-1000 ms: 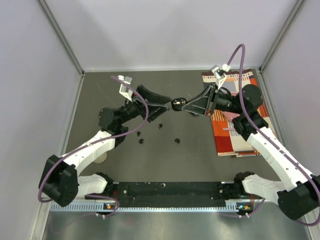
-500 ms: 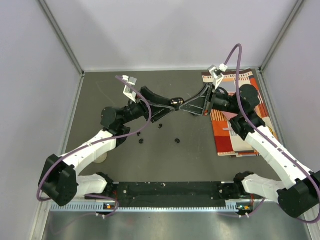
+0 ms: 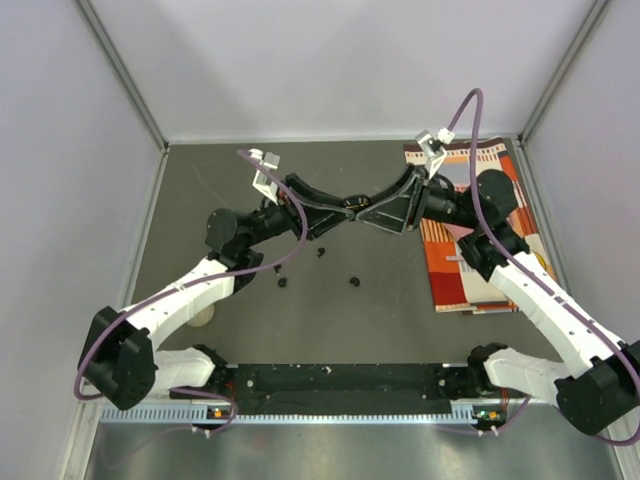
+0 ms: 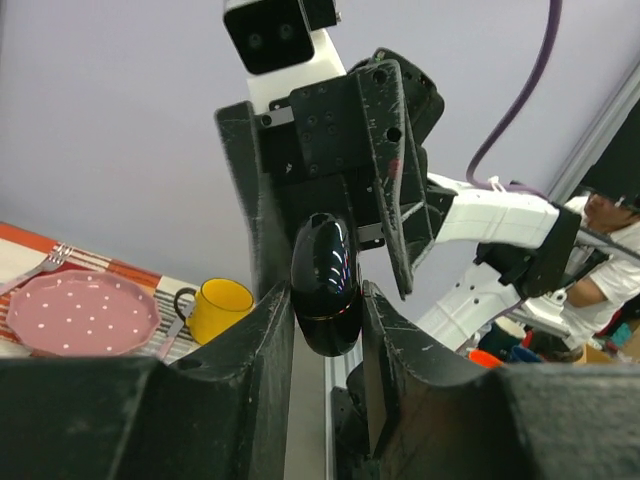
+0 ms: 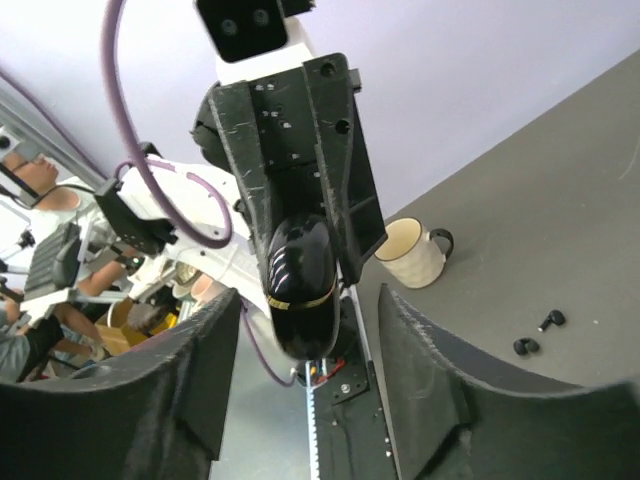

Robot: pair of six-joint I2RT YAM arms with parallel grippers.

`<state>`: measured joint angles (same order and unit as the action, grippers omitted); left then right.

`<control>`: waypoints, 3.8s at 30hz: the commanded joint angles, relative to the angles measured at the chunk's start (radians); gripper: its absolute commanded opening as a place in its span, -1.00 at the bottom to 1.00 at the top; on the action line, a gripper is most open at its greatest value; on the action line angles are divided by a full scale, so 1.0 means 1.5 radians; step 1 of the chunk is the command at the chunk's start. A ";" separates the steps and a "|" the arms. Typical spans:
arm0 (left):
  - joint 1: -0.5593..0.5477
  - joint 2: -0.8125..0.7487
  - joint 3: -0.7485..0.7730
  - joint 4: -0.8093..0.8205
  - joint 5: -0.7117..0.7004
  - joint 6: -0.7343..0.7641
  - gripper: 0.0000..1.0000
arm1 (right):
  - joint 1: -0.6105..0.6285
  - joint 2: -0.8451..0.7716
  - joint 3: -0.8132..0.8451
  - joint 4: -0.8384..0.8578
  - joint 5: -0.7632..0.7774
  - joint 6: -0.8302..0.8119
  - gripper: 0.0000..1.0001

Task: Insert the wireless bluetooth earbuds into the charging case
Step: Pick up the charging case at the center of the board.

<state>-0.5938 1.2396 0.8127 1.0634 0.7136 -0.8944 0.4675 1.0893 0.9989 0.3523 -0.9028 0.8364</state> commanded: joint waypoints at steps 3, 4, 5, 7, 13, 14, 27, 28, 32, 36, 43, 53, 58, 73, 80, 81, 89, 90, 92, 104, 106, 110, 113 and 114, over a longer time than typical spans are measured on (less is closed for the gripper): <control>-0.019 -0.052 0.014 -0.123 -0.017 0.185 -1.00 | 0.019 -0.003 0.019 -0.098 0.068 -0.029 0.62; -0.019 -0.080 0.008 -0.190 -0.044 0.218 -1.00 | 0.018 -0.006 0.026 -0.107 0.077 -0.028 0.68; -0.019 -0.096 0.003 -0.217 -0.056 0.284 -1.00 | 0.018 -0.007 0.030 -0.134 0.087 -0.028 0.78; -0.019 -0.140 -0.017 -0.285 -0.104 0.347 -1.00 | 0.018 -0.011 0.043 -0.159 0.118 -0.017 0.82; -0.019 -0.207 -0.053 -0.365 -0.160 0.515 -1.00 | 0.018 0.018 0.046 -0.176 0.108 0.103 0.87; -0.019 -0.210 -0.054 -0.376 -0.159 0.536 -1.00 | 0.018 0.020 0.035 -0.148 0.102 0.130 0.87; -0.031 -0.192 -0.038 -0.406 -0.144 0.580 -1.00 | 0.027 0.084 0.013 -0.075 0.066 0.268 0.84; -0.032 -0.192 -0.037 -0.406 -0.144 0.583 -1.00 | 0.030 0.087 0.013 -0.076 0.067 0.271 0.83; -0.038 -0.190 -0.039 -0.405 -0.148 0.590 -1.00 | 0.037 0.101 0.007 -0.065 0.068 0.285 0.70; -0.042 -0.184 -0.037 -0.402 -0.150 0.590 -1.00 | 0.042 0.120 -0.007 -0.011 0.060 0.326 0.51; -0.045 -0.179 -0.039 -0.396 -0.176 0.590 -1.00 | 0.049 0.126 -0.011 -0.001 0.050 0.348 0.13; -0.044 -0.177 -0.042 -0.392 -0.177 0.580 -0.69 | 0.049 0.129 -0.047 0.103 0.049 0.406 -0.54; -0.045 -0.178 -0.056 -0.358 -0.177 0.544 0.17 | 0.049 0.132 -0.078 0.185 0.058 0.466 -0.70; -0.046 -0.160 -0.152 -0.086 -0.184 0.457 0.32 | 0.048 0.121 -0.085 0.204 0.063 0.482 -0.72; -0.047 -0.148 -0.140 -0.075 -0.184 0.452 0.28 | 0.049 0.124 -0.091 0.202 0.064 0.483 -0.72; -0.047 -0.146 -0.140 -0.077 -0.185 0.454 0.25 | 0.049 0.125 -0.090 0.206 0.063 0.484 -0.72; -0.052 -0.135 -0.129 -0.107 -0.183 0.471 0.08 | 0.049 0.126 -0.080 0.210 0.052 0.489 -0.72; -0.052 -0.135 -0.127 -0.107 -0.182 0.472 0.08 | 0.049 0.128 -0.081 0.212 0.052 0.491 -0.72; -0.054 -0.133 -0.122 -0.108 -0.183 0.474 0.07 | 0.049 0.129 -0.085 0.220 0.051 0.496 -0.72; -0.060 -0.128 -0.104 -0.128 -0.184 0.484 0.08 | 0.049 0.127 -0.087 0.224 0.048 0.497 -0.72; -0.061 -0.129 -0.105 -0.133 -0.187 0.487 0.08 | 0.049 0.128 -0.087 0.230 0.047 0.502 -0.72; -0.065 -0.128 -0.106 -0.138 -0.187 0.489 0.08 | 0.048 0.131 -0.089 0.252 0.044 0.514 -0.72; -0.066 -0.127 -0.105 -0.145 -0.191 0.493 0.12 | 0.048 0.131 -0.088 0.257 0.043 0.515 -0.72; -0.066 -0.126 -0.105 -0.144 -0.193 0.493 0.13 | 0.049 0.131 -0.089 0.257 0.043 0.515 -0.72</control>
<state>-0.6880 1.0451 0.6193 0.8364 0.4393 -0.1722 0.5304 1.2877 0.8566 0.6655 -0.8288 1.5986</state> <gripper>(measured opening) 0.556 0.463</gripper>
